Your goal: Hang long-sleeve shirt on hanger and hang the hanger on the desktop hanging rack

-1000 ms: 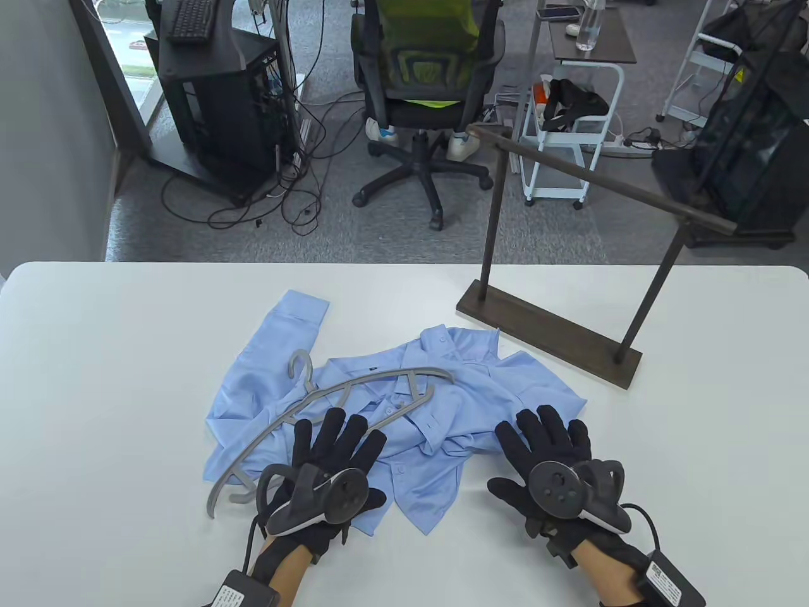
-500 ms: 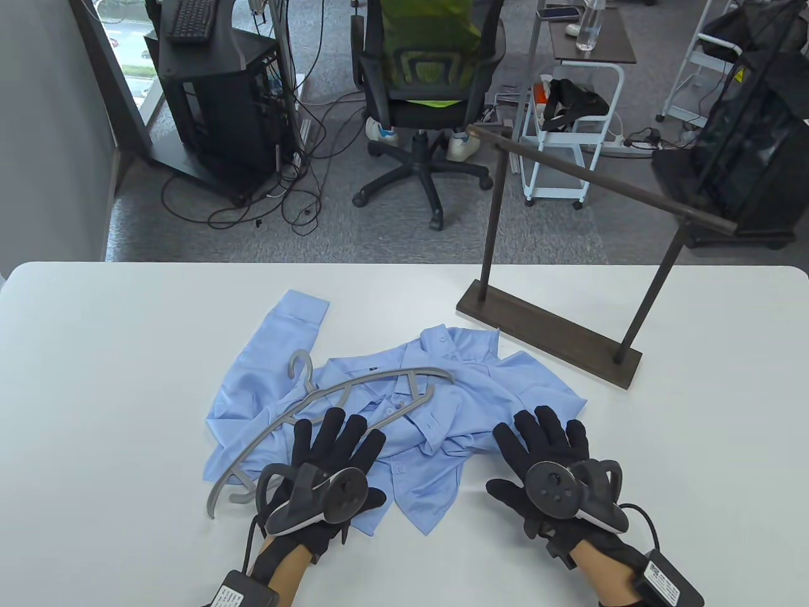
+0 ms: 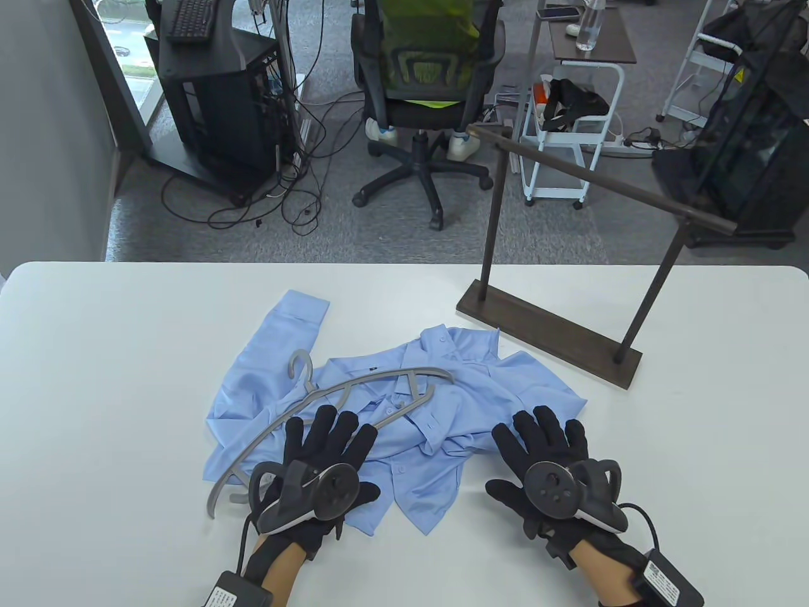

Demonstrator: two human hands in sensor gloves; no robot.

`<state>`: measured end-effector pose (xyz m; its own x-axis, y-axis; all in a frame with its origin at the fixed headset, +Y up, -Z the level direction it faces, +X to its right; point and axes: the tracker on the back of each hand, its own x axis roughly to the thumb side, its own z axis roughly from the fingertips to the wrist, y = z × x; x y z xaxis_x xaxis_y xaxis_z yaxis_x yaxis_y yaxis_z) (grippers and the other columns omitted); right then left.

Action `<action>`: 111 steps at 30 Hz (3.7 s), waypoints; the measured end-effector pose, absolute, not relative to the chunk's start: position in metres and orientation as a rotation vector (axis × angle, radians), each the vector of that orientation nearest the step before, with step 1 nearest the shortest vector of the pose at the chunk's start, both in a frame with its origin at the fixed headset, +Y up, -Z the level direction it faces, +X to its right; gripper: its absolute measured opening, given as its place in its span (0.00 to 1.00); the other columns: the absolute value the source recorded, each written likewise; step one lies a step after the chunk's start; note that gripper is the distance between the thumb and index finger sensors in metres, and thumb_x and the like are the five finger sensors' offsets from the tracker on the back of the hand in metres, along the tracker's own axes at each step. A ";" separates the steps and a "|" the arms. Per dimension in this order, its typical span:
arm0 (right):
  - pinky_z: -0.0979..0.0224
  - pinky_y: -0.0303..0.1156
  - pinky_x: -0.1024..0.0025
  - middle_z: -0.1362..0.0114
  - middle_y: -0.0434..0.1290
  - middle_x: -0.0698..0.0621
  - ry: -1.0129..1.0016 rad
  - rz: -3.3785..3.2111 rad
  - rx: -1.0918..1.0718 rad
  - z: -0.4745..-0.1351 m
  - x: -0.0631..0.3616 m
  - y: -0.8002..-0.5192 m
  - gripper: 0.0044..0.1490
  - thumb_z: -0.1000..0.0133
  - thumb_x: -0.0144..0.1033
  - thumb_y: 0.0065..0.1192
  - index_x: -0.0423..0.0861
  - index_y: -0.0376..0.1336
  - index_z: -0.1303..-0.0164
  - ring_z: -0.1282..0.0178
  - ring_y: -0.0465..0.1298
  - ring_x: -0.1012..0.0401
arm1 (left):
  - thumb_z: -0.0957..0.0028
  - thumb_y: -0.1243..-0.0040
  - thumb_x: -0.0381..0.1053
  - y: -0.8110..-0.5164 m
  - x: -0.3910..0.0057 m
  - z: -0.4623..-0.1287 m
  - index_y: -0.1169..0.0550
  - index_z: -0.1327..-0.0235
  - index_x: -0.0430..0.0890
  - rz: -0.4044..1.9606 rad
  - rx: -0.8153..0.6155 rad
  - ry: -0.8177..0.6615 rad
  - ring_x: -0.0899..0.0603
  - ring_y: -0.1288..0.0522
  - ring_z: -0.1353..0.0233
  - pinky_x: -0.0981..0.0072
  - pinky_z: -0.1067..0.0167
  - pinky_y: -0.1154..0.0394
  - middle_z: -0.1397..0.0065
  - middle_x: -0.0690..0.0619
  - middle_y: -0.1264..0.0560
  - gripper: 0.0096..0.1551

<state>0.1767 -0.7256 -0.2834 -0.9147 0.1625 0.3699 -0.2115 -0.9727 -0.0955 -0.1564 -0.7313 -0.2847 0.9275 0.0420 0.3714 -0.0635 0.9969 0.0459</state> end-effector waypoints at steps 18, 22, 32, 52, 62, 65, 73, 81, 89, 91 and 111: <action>0.24 0.43 0.24 0.17 0.53 0.40 -0.195 2.903 0.551 -0.283 0.173 -0.728 0.53 0.55 0.66 0.66 0.54 0.58 0.20 0.16 0.51 0.36 | 0.61 0.42 0.72 -0.716 -0.189 -0.288 0.33 0.22 0.55 0.081 0.160 -0.244 0.34 0.41 0.15 0.27 0.28 0.49 0.17 0.47 0.36 0.50; 0.24 0.43 0.24 0.17 0.53 0.40 -0.202 2.899 0.541 -0.283 0.174 -0.727 0.53 0.54 0.66 0.66 0.54 0.58 0.20 0.16 0.51 0.36 | 0.60 0.40 0.70 -0.713 -0.212 -0.292 0.30 0.23 0.54 0.101 0.178 -0.147 0.33 0.36 0.17 0.27 0.29 0.45 0.19 0.46 0.33 0.48; 0.24 0.43 0.24 0.17 0.53 0.39 -0.190 2.908 0.544 -0.283 0.173 -0.728 0.52 0.54 0.65 0.66 0.54 0.58 0.20 0.16 0.51 0.36 | 0.56 0.34 0.64 -0.722 -0.275 -0.302 0.28 0.26 0.49 0.211 0.135 0.132 0.31 0.28 0.27 0.26 0.36 0.34 0.23 0.41 0.32 0.43; 0.24 0.43 0.24 0.17 0.52 0.39 -0.139 2.935 0.542 -0.282 0.170 -0.730 0.52 0.53 0.65 0.66 0.54 0.57 0.20 0.16 0.51 0.36 | 0.53 0.31 0.57 -0.762 -0.288 -0.326 0.18 0.37 0.41 0.082 -0.077 0.324 0.26 0.28 0.28 0.24 0.39 0.35 0.26 0.35 0.30 0.34; 0.24 0.43 0.24 0.17 0.52 0.39 -0.137 2.939 0.542 -0.282 0.169 -0.730 0.52 0.53 0.65 0.66 0.54 0.57 0.20 0.16 0.50 0.36 | 0.53 0.31 0.56 -0.774 -0.284 -0.331 0.16 0.40 0.42 0.051 -0.125 0.335 0.26 0.30 0.28 0.24 0.39 0.35 0.25 0.35 0.31 0.31; 0.24 0.43 0.24 0.17 0.51 0.39 -0.134 2.941 0.542 -0.282 0.169 -0.730 0.52 0.53 0.65 0.65 0.54 0.57 0.20 0.16 0.50 0.36 | 0.53 0.31 0.56 -0.776 -0.283 -0.333 0.16 0.40 0.42 0.047 -0.129 0.335 0.26 0.29 0.28 0.24 0.38 0.35 0.25 0.35 0.31 0.31; 0.24 0.43 0.24 0.17 0.51 0.39 -0.119 2.949 0.526 -0.281 0.169 -0.730 0.51 0.53 0.65 0.65 0.54 0.57 0.20 0.16 0.50 0.36 | 0.52 0.34 0.54 -0.772 -0.284 -0.330 0.17 0.42 0.41 0.106 -0.073 0.343 0.28 0.28 0.29 0.25 0.39 0.34 0.26 0.36 0.30 0.28; 0.24 0.43 0.24 0.17 0.51 0.39 -0.120 2.935 0.512 -0.283 0.171 -0.729 0.51 0.53 0.64 0.65 0.54 0.57 0.19 0.17 0.50 0.36 | 0.51 0.38 0.54 -0.742 -0.285 -0.314 0.20 0.40 0.44 0.245 0.077 0.299 0.31 0.17 0.42 0.27 0.44 0.26 0.38 0.39 0.20 0.28; 0.24 0.43 0.25 0.17 0.50 0.40 -0.164 2.913 0.483 -0.283 0.177 -0.723 0.52 0.53 0.64 0.65 0.54 0.56 0.19 0.16 0.50 0.36 | 0.51 0.41 0.55 -0.719 -0.272 -0.299 0.22 0.39 0.47 0.275 0.272 0.186 0.38 0.18 0.50 0.34 0.43 0.24 0.45 0.45 0.20 0.27; 0.24 0.43 0.25 0.17 0.50 0.40 -0.197 2.904 0.462 -0.283 0.181 -0.719 0.52 0.53 0.64 0.65 0.55 0.55 0.19 0.16 0.50 0.36 | 0.51 0.41 0.55 -0.714 -0.267 -0.296 0.23 0.39 0.48 0.259 0.327 0.152 0.39 0.18 0.50 0.35 0.42 0.24 0.45 0.46 0.20 0.27; 0.24 0.46 0.25 0.19 0.54 0.40 -0.396 2.645 0.389 -0.283 0.220 -0.693 0.57 0.55 0.68 0.64 0.54 0.51 0.18 0.17 0.52 0.37 | 0.52 0.43 0.58 -0.706 -0.185 -0.276 0.25 0.38 0.54 0.247 0.468 -0.299 0.43 0.19 0.47 0.37 0.36 0.25 0.43 0.52 0.22 0.27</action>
<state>0.2203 -0.6934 -0.2833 -0.8658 0.3756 0.3304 -0.4560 -0.8643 -0.2124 -0.1849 -0.7063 -0.2761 0.9271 0.1644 0.3368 -0.2999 0.8644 0.4037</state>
